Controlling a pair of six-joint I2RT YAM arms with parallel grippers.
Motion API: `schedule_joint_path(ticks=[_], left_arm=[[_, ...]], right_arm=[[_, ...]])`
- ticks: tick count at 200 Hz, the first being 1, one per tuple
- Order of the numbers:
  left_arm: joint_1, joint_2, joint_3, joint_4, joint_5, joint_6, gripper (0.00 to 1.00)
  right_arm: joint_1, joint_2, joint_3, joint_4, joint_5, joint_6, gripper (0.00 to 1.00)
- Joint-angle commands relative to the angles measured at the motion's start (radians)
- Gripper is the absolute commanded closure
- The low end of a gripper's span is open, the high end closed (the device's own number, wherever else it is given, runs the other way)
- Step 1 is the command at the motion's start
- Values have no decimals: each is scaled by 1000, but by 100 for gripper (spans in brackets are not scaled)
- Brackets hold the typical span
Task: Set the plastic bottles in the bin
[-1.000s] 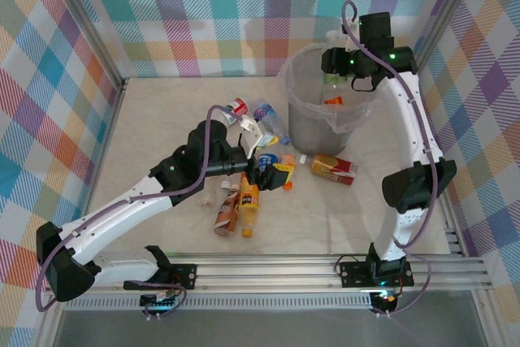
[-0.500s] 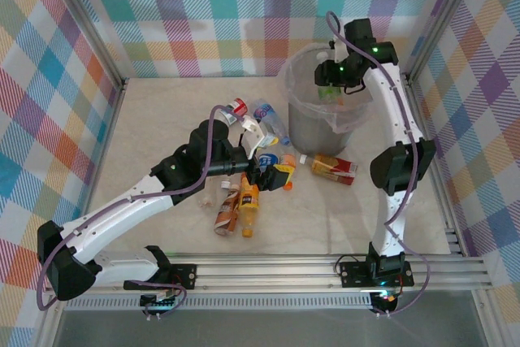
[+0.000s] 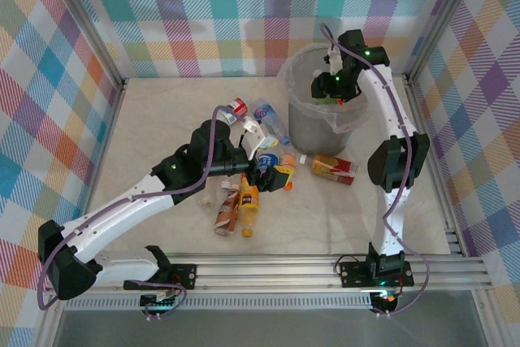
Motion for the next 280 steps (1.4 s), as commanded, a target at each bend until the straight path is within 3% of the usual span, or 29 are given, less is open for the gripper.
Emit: schedule_joint_path(ticks=[1, 96, 128, 189, 280], left_arm=[[2, 6, 38, -7, 11, 18, 0], [-1, 3, 39, -14, 8, 19, 0], [-3, 2, 39, -16, 5, 22, 0], [-3, -5, 41, -20, -1, 26, 0], [-3, -54, 29, -14, -53, 45, 0]], right_arm=[[-6, 19, -25, -22, -21, -24, 40], [0, 33, -123, 12, 8, -19, 35], [5, 35, -117, 18, 18, -8, 30], [10, 12, -50, -6, 56, 0, 30], [27, -169, -40, 24, 80, -2, 31]])
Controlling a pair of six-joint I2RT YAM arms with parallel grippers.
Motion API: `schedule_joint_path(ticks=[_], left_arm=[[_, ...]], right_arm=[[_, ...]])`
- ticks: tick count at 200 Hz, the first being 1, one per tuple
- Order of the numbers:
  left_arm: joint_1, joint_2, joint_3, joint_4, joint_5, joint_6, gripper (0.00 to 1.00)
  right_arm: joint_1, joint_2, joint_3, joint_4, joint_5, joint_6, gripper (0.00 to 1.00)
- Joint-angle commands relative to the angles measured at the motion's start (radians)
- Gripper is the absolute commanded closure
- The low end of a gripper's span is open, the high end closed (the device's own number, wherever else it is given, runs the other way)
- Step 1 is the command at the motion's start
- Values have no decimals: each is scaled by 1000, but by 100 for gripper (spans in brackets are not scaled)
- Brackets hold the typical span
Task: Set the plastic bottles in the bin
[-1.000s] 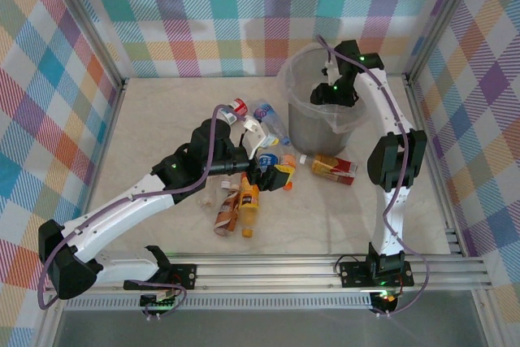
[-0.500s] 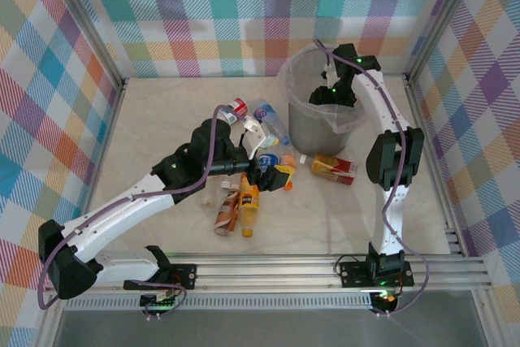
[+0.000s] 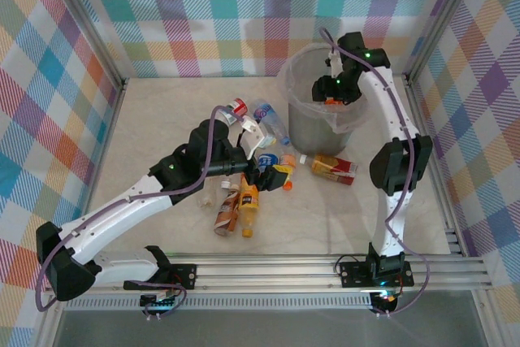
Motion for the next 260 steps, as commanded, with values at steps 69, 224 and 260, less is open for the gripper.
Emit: schedule_joint_path(ticks=[69, 224, 260], left_arm=[[-3, -60, 39, -45, -50, 82, 0], [-2, -180, -100, -325, -127, 166, 0], [-3, -173, -142, -296, -190, 153, 0]], right_arm=[[67, -359, -194, 90, 102, -14, 32], [361, -895, -1026, 464, 196, 291, 31], [408, -881, -1143, 575, 201, 340, 29]])
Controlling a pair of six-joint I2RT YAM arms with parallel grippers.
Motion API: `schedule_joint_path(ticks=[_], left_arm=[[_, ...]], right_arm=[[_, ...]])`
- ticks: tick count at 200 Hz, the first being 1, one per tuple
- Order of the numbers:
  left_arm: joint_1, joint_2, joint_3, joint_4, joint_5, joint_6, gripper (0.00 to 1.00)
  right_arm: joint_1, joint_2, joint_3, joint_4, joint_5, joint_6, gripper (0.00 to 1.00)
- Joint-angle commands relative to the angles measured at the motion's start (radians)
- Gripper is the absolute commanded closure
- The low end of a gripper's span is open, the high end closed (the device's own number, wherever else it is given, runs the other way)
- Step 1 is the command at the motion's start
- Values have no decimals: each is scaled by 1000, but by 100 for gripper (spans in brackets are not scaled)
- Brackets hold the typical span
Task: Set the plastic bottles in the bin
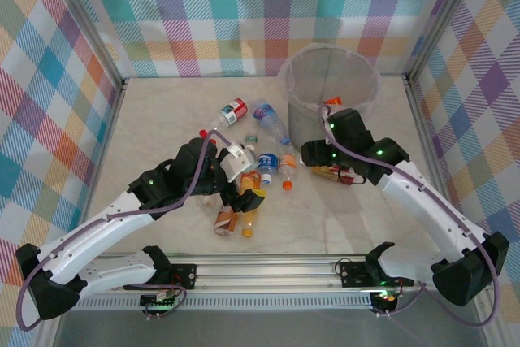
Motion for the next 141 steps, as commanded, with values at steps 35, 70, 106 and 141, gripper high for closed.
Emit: schedule_joint_path(ticks=[35, 70, 106, 141], left_arm=[[-2, -10, -52, 45, -80, -6, 0], [-1, -7, -60, 56, -75, -13, 0], [-1, -5, -59, 53, -76, -12, 0], [-2, -7, -60, 54, -71, -16, 0]], right_arm=[[42, 65, -142, 240, 1, 106, 29], [49, 143, -195, 371, -6, 141, 29], [51, 251, -215, 471, -4, 166, 27], [51, 350, -202, 528, -5, 180, 26]])
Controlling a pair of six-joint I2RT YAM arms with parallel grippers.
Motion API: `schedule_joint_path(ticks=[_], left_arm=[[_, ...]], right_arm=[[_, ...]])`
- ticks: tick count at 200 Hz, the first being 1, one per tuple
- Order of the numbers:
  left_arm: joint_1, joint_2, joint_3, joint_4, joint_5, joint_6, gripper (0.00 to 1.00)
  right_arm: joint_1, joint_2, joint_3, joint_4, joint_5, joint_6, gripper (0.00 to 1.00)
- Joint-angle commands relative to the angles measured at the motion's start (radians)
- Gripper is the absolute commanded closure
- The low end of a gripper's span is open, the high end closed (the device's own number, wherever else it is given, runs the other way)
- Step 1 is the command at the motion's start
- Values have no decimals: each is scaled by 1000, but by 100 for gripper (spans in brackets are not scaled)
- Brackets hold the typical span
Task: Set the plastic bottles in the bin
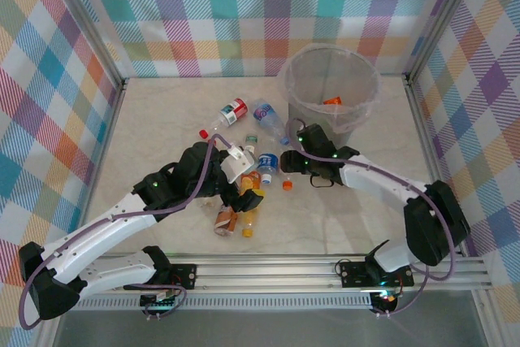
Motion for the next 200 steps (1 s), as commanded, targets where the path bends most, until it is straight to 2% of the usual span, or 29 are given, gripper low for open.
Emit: schedule_joint_path(ticks=[1, 90, 200], left_arm=[[-2, -7, -9, 22, -3, -11, 0], [-2, -6, -8, 22, 2, -13, 0], [-3, -9, -7, 25, 10, -16, 0]], right_arm=[[8, 50, 4, 94, -6, 30, 26], [8, 234, 95, 113, 25, 40, 30], [6, 336, 158, 64, 76, 48, 33]])
